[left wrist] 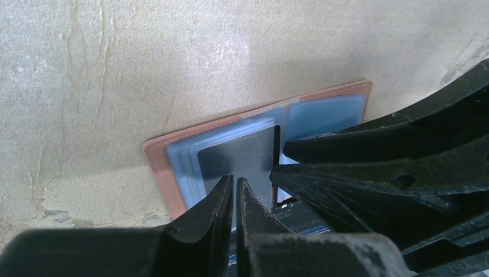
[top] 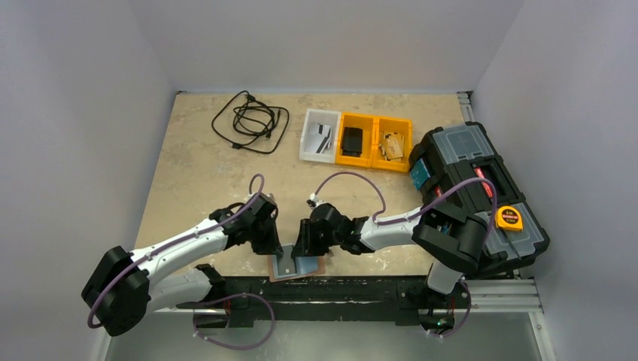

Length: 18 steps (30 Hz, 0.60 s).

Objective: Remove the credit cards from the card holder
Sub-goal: Remove the credit card from the card holder.

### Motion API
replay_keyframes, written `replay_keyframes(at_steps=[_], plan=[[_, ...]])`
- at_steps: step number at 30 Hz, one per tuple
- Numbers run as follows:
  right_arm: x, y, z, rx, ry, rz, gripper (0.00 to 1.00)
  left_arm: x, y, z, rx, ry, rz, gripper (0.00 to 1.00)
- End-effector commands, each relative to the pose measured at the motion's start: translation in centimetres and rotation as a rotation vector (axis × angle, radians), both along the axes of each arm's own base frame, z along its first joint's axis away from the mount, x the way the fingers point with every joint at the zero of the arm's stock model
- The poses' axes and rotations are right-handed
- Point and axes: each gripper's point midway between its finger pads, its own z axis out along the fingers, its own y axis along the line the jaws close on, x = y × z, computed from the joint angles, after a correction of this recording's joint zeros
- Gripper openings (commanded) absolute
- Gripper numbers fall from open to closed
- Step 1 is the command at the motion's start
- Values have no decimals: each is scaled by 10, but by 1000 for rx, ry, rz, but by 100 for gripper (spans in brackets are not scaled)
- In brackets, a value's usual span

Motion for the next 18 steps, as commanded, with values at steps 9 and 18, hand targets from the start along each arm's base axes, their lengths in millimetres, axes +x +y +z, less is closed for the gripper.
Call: replay_keyframes(at_steps=[9, 18], plan=[[3, -14, -17, -90, -30, 8, 30, -2, 11, -1, 34, -4, 71, 7], [4, -12, -13, -77, -39, 16, 30, -10, 10, -12, 43, 22, 79, 8]])
